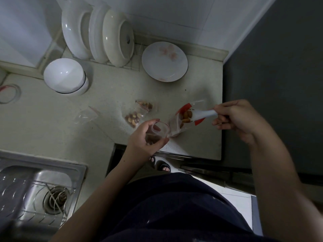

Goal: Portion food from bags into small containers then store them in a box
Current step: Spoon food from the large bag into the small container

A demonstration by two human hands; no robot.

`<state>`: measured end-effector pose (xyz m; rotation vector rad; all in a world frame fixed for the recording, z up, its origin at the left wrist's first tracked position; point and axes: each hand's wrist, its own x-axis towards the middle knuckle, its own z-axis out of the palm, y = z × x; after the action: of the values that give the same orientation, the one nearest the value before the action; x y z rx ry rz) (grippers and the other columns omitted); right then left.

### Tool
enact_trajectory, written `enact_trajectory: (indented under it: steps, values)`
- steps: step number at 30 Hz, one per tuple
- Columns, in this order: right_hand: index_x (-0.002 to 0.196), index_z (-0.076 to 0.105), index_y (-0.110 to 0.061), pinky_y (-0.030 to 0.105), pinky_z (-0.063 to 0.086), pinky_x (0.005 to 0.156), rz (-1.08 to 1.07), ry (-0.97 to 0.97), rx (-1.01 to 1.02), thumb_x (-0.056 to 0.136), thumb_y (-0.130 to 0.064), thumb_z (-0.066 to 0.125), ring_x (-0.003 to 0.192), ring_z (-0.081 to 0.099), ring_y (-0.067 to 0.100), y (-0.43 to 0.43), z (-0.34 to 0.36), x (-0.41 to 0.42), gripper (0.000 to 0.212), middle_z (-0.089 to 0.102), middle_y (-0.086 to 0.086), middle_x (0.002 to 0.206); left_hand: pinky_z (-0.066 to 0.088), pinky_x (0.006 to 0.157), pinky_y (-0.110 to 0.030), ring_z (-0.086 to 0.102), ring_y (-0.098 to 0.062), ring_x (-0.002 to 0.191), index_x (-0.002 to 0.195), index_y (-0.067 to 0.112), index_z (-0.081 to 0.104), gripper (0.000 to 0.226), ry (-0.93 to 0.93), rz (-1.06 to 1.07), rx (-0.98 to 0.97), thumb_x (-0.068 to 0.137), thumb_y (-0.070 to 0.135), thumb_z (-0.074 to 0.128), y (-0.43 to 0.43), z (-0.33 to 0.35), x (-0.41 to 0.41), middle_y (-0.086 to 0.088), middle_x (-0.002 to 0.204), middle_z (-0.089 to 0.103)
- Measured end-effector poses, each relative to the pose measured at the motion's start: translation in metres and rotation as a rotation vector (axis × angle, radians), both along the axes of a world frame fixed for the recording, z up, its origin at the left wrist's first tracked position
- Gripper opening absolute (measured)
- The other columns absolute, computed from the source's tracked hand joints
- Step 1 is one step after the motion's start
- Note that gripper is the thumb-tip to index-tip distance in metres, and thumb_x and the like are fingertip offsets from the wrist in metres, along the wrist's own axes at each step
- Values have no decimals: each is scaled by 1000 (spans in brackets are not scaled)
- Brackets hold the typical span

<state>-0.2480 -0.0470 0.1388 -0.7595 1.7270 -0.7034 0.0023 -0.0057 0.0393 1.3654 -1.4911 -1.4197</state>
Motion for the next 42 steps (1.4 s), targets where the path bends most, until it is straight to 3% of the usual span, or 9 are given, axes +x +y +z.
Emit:
enact_trajectory:
  steps: [10, 15, 19, 23, 27, 30, 33, 36, 42]
  values:
    - [81, 65, -3, 19, 51, 43, 11, -70, -43, 93, -5, 54, 40, 56, 10, -3, 13, -2, 16, 39, -4, 38, 47, 73, -5, 65, 2, 91, 130, 25, 53, 55, 3, 16, -5, 81, 27, 77, -1, 2, -4, 10, 105, 60]
    - [87, 68, 1, 22, 52, 45, 143, -18, -100, 93, -5, 54, 44, 59, 13, 1, 21, 12, 16, 44, -4, 39, 47, 73, -5, 64, 1, 91, 129, 27, 53, 54, 7, 15, -49, 81, 27, 78, -3, 5, -6, 12, 105, 61]
    - [84, 69, 7, 23, 51, 43, 323, 123, -193, 93, -3, 51, 47, 60, 22, 5, 20, 33, 23, 53, -2, 38, 47, 75, -6, 64, 1, 96, 127, 27, 55, 52, 26, 8, -65, 80, 32, 77, -5, 9, -10, 19, 107, 64]
    - [74, 71, -9, 20, 49, 49, 456, 309, -304, 93, -12, 56, 42, 59, 7, 8, 15, 46, 25, 61, -1, 45, 46, 76, -3, 63, 5, 97, 117, 42, 53, 45, 18, 5, -56, 81, 34, 77, -7, 11, -11, 25, 107, 64]
    - [91, 74, -15, 28, 49, 59, 689, 554, -546, 94, -19, 57, 57, 60, 7, 15, 20, 51, 17, 65, -3, 62, 46, 75, -3, 64, 5, 95, 124, 27, 54, 50, 26, 42, -41, 81, 26, 78, -8, 8, -11, 16, 103, 67]
    - [99, 73, -13, 38, 53, 63, 712, 640, -642, 93, -19, 57, 64, 61, 12, 18, 25, 50, 18, 70, -1, 75, 46, 73, -3, 65, 5, 92, 119, 36, 53, 48, 37, 46, -32, 81, 23, 78, -10, 7, -11, 20, 102, 67]
    - [91, 74, -12, 35, 52, 62, 562, 645, -601, 93, -24, 56, 61, 63, 13, 20, 32, 37, 21, 70, 1, 72, 46, 73, -3, 65, 2, 91, 116, 48, 50, 50, 24, 44, -34, 81, 27, 78, -10, 5, -10, 18, 100, 64]
    - [79, 72, -8, 37, 46, 60, 493, 755, -551, 91, -22, 57, 55, 60, 22, 22, 38, 15, 24, 63, 9, 58, 47, 72, -4, 65, 0, 90, 121, 46, 49, 52, 23, 48, -15, 81, 29, 77, -10, 1, -9, 24, 101, 60]
    - [88, 75, -11, 39, 53, 69, 551, 880, -382, 91, -16, 58, 68, 65, 27, 19, 40, -1, 17, 69, 10, 68, 52, 68, -12, 66, -2, 87, 127, 35, 49, 54, 13, 44, 3, 81, 31, 77, -11, -5, -8, 27, 100, 59]
